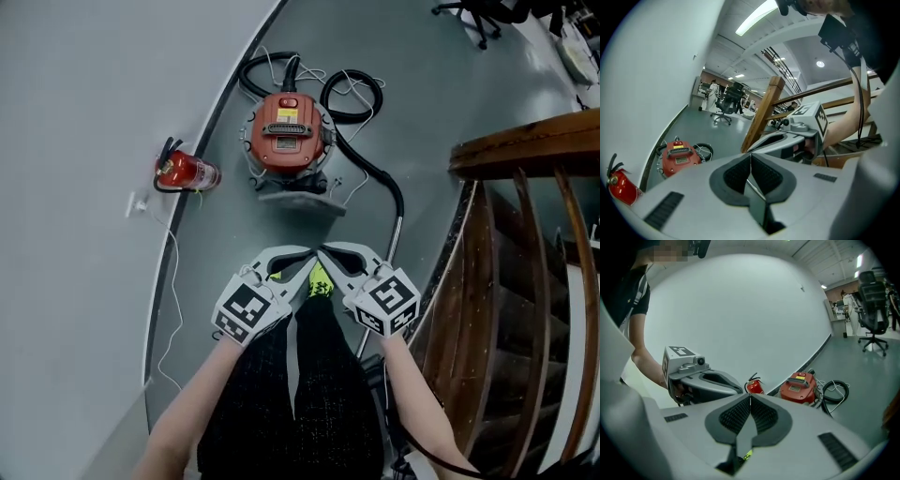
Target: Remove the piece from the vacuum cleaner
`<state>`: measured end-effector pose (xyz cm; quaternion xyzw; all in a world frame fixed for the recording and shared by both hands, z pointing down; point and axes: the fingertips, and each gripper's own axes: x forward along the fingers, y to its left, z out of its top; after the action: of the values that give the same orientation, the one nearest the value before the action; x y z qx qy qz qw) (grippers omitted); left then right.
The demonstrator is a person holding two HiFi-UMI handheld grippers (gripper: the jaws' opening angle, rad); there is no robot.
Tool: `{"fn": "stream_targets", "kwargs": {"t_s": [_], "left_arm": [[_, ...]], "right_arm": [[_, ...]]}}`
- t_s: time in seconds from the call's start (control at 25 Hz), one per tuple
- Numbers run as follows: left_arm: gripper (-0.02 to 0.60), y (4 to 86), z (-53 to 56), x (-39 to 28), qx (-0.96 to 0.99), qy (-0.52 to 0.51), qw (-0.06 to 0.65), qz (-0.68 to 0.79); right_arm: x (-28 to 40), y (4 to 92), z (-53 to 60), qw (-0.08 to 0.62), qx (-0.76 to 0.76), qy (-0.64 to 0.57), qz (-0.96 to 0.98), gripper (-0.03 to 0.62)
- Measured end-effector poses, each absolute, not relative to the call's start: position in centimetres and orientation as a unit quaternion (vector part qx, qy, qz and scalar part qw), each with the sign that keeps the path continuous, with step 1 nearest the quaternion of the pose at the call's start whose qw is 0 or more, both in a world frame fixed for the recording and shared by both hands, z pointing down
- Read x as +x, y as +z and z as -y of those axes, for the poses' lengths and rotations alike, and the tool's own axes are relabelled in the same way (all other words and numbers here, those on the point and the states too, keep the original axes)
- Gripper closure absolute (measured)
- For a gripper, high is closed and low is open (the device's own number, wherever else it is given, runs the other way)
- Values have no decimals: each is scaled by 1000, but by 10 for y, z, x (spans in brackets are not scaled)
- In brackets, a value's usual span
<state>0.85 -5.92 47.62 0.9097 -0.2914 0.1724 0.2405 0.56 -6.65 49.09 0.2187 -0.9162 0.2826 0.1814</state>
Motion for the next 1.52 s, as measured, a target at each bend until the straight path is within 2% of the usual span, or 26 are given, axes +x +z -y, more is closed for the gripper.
{"fn": "stream_targets", "kwargs": {"t_s": [0.8, 1.0, 1.08, 1.24, 1.52], "left_arm": [[568, 601, 91, 0, 908, 202, 247, 273], [540, 626, 101, -5, 906, 229, 223, 277], [510, 635, 108, -10, 903, 235, 213, 290], [463, 651, 121, -17, 896, 229, 218, 312], [448, 680, 137, -19, 893, 270, 195, 304]], "right_arm": [[-2, 616, 97, 230, 217, 290, 903, 577], [-5, 639, 106, 253, 208, 280, 902, 576], [-6, 648, 111, 258, 206, 278, 902, 572], [-7, 665, 124, 269, 208, 270, 901, 531], [-5, 693, 143, 302, 211, 250, 895, 485]]}}
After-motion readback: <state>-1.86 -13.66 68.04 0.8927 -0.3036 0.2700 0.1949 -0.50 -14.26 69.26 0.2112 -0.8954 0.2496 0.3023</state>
